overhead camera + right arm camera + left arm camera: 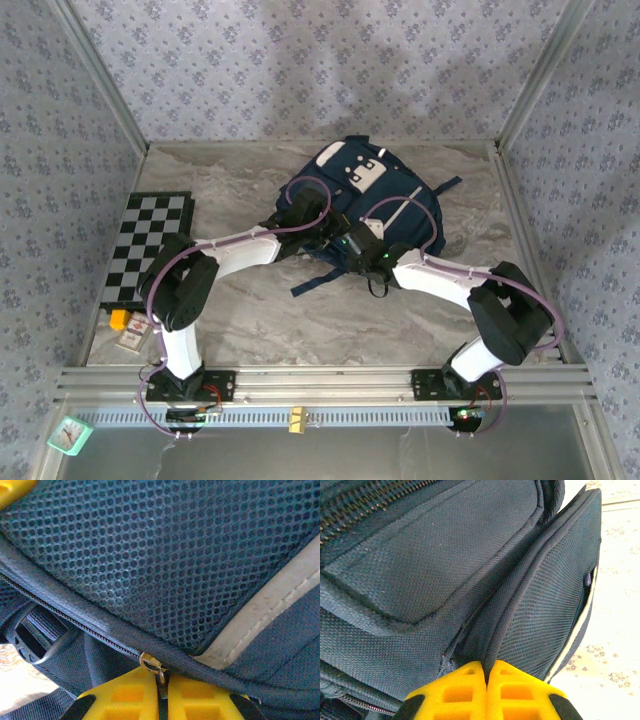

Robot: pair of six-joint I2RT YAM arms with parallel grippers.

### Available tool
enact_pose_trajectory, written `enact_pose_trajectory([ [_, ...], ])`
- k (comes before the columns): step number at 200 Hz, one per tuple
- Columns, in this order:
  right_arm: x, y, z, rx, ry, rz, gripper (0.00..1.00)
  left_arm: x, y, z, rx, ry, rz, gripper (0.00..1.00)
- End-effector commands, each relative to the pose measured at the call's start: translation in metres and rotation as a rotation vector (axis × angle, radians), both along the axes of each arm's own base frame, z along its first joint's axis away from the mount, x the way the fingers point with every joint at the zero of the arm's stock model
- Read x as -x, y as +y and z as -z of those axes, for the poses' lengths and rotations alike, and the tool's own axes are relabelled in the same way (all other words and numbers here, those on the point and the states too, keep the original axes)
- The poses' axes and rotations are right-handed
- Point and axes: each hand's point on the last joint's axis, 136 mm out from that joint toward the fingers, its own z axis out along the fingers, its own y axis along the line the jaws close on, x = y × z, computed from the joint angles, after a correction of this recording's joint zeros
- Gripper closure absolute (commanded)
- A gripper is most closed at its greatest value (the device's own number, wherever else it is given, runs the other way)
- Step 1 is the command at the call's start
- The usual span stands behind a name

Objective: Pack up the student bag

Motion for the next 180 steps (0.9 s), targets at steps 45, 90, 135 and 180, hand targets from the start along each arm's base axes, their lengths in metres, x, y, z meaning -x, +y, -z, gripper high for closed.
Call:
enact_pose_trajectory([
  [45,0.005,-0.030,-0.026,0.101,-0.044,0.054,1.00,-0.008,0.014,-0.011,0.026,-0.007,0.005,1.00],
  [90,0.032,-0.062,-0.026,0.167,-0.014,0.030,1.00,-0.016,0.029,-0.010,-0.005,-0.018,0.006,1.00],
  [135,0.036,-0.081,-0.031,0.150,0.030,-0.059,1.00,-0.019,0.035,-0.007,-0.037,-0.020,0.034,1.00],
  [180,0.024,-0.060,-0.034,0.093,0.019,-0.175,1.00,-0.020,0.033,-0.014,-0.032,-0.035,0.045,1.00],
])
